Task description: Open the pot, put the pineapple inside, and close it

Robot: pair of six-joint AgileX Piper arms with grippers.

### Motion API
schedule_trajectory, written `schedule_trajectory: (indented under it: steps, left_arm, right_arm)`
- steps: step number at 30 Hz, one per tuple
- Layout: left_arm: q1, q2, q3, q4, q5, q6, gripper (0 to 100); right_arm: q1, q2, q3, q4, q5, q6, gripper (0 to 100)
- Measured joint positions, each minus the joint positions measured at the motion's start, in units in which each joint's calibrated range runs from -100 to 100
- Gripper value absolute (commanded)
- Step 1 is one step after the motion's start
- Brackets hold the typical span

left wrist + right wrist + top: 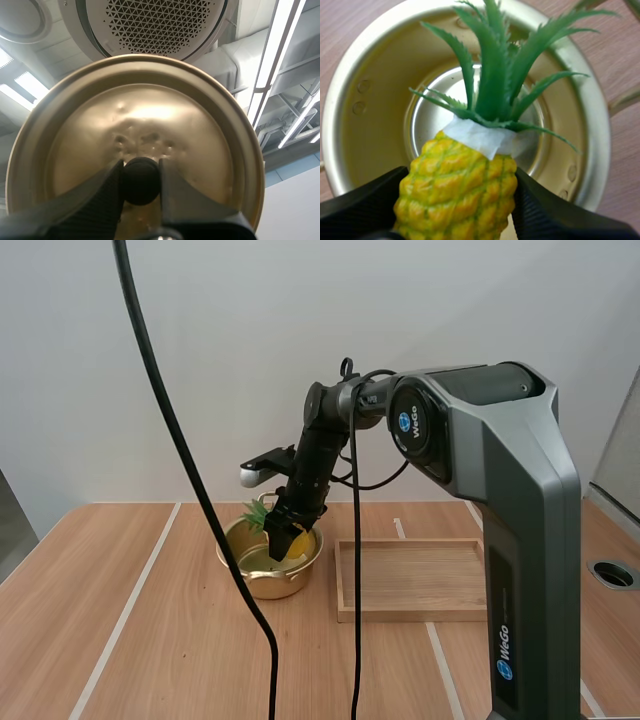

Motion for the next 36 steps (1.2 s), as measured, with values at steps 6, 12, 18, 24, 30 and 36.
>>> schedule_trajectory:
  steps: [6,12,18,24,30,36]
  left_arm:
    - [0.00,0.0,0.0,0.0,0.0,0.0,0]
    - [0.00,0.0,0.0,0.0,0.0,0.0,0]
    - [0.00,0.0,0.0,0.0,0.0,0.0,0]
    - [0.00,0.0,0.0,0.0,1.8,0.0,0]
    - [0.00,0.0,0.0,0.0,2.1,0.0,0]
    - [0.00,0.0,0.0,0.0,2.1,0.0,0]
  right_arm:
    - [0.0,0.0,0.0,0.0,0.0,-0.9,0]
    - [0.0,0.0,0.0,-0.6,0.0,-2.2,0]
    - [0.0,0.0,0.0,-1.7,0.0,-2.6,0]
    - [0.1,-0.1,0.0,-4.7,0.0,-4.2,0]
    - [0.1,-1.7,0.0,-5.8,0.0,-4.9,0]
    - [0.1,-1.7,1.6,-5.1,-0.5,-5.1,0]
